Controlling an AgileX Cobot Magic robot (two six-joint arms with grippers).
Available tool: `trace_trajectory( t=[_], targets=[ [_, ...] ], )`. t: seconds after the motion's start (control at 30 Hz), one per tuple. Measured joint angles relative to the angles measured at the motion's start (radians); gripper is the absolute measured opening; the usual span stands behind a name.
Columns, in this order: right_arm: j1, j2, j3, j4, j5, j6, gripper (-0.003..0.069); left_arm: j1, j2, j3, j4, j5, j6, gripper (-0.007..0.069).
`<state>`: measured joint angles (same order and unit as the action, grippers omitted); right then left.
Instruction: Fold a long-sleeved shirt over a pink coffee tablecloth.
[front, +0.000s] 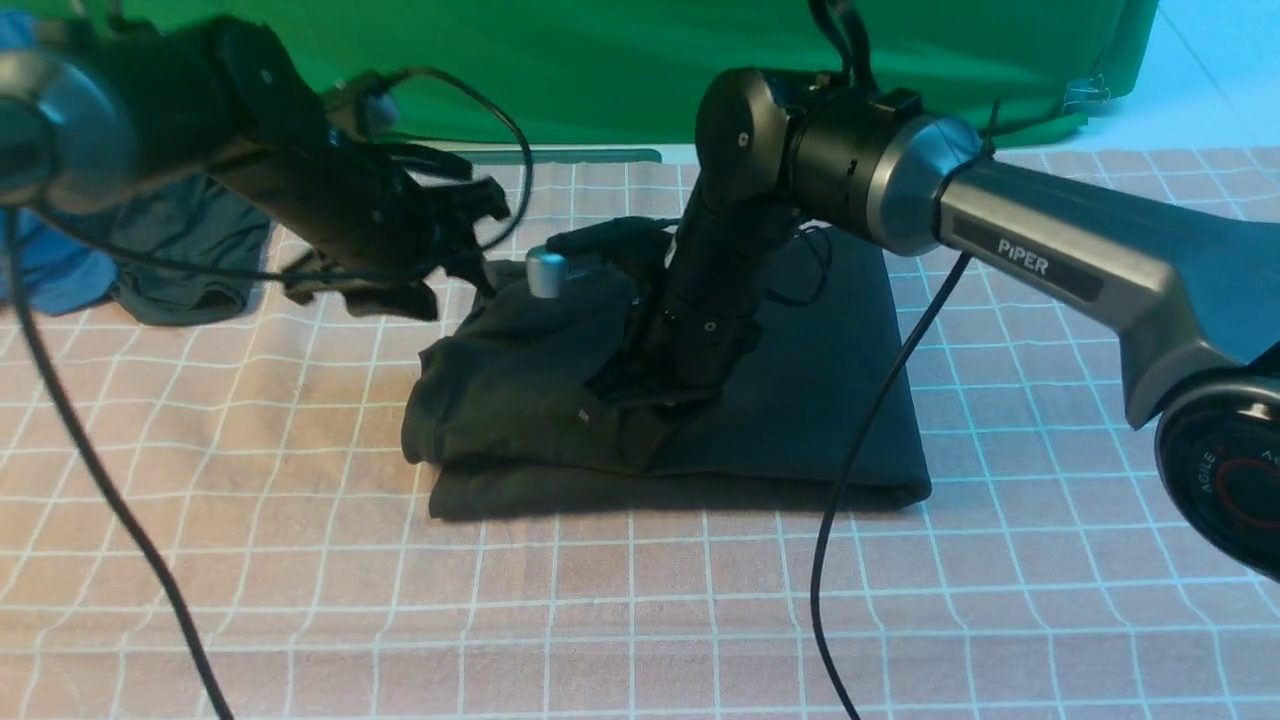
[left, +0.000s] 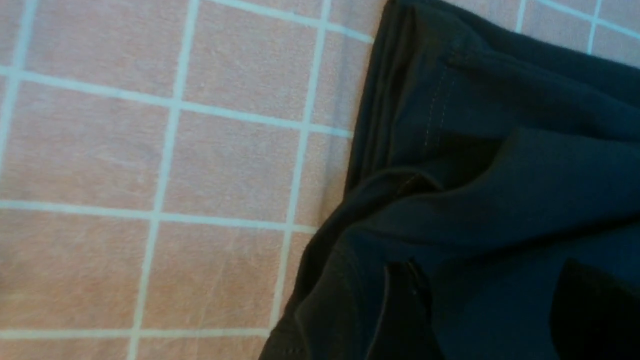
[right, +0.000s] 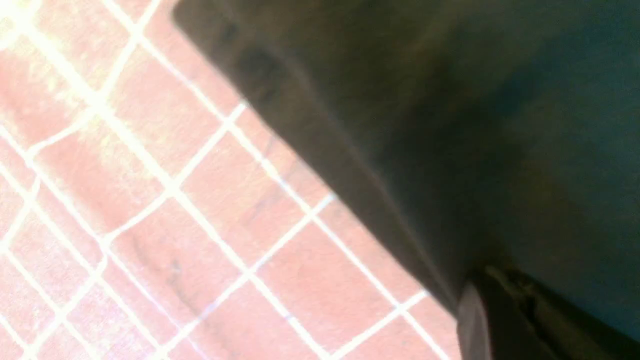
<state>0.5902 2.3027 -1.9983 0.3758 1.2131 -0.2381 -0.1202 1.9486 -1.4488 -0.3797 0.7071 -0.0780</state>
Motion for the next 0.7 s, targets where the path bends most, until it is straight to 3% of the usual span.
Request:
trace_trajectory(
  t=[0.17, 0.33, 0.6, 0.7],
  targets=[
    [0.004, 0.020, 0.000, 0.000, 0.001, -0.001, 0.0038, -0.003, 0.054, -0.001, -0.099, -0.041, 0.089, 0.0406],
    [0.004, 0.018, 0.000, -0.001, 0.000, 0.017, 0.0038, -0.004, 0.099, -0.001, -0.099, -0.083, 0.091, 0.0406],
    [0.004, -0.039, 0.000, -0.005, 0.000, 0.024, 0.0037, 0.000, 0.113, -0.001, -0.001, -0.206, -0.086, 0.0406],
    [0.004, -0.049, 0.000, -0.009, 0.001, 0.024, 0.0037, 0.005, 0.111, -0.001, 0.007, -0.200, -0.102, 0.0401]
  ],
)
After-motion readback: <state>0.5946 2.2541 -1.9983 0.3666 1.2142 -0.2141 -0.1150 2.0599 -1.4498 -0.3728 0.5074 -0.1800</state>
